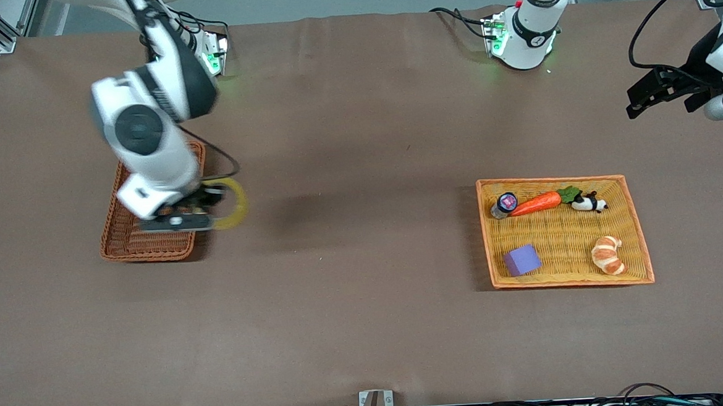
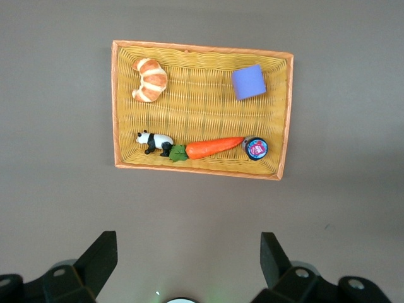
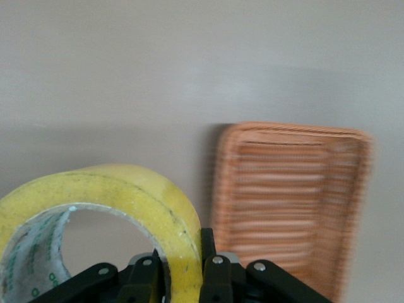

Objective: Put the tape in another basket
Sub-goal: 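Lift the tape roll with the right gripper over the brown basket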

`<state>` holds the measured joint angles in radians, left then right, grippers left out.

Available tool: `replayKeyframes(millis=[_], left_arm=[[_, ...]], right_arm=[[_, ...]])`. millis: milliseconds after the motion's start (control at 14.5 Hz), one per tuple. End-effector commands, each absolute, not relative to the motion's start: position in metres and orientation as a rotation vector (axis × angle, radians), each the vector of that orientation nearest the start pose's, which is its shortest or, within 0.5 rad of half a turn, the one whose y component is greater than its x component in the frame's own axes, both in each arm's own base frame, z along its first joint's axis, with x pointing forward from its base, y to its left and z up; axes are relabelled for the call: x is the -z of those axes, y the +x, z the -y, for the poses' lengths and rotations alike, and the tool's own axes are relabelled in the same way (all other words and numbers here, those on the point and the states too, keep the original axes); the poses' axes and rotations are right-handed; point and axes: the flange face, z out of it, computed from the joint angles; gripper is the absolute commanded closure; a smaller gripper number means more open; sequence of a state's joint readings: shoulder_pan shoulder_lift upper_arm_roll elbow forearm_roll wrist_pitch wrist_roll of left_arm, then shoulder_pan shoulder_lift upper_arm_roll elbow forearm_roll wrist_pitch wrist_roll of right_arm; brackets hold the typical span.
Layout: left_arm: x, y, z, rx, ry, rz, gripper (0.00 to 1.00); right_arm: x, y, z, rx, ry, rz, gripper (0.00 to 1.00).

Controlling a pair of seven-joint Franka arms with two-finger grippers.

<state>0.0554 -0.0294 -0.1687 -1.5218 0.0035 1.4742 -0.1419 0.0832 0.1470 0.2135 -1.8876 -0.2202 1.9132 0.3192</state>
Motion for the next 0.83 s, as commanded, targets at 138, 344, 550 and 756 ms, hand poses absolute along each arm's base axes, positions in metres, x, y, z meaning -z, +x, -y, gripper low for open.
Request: replayKeyframes(millis=[138,344,550,756], left_arm=[[-0.659,0.519,0.065,-0.034,-3.126,-0.119,0.0],[-0.659,0.519,0.064,-0.036,-3.124,-0.119,0.0],[-0.659,0.52,0.061,-0.03,-3.096,-0.113,0.0],[-0.66,0.52,0.061,-0.027,-3.081,-0.094,0.0]], right_arm=[[-0.407,0.497,-0.011,-0.147,-3.27,0.254,1.0],[-0.36,0.467,0.044,-0.117,-3.228,0.272,1.0],[-0.305,0.446,0.047,0.055,-3.217,0.277,1.0],[-0.246,0.438,0.05,0.142,-3.216,0.278,1.0]])
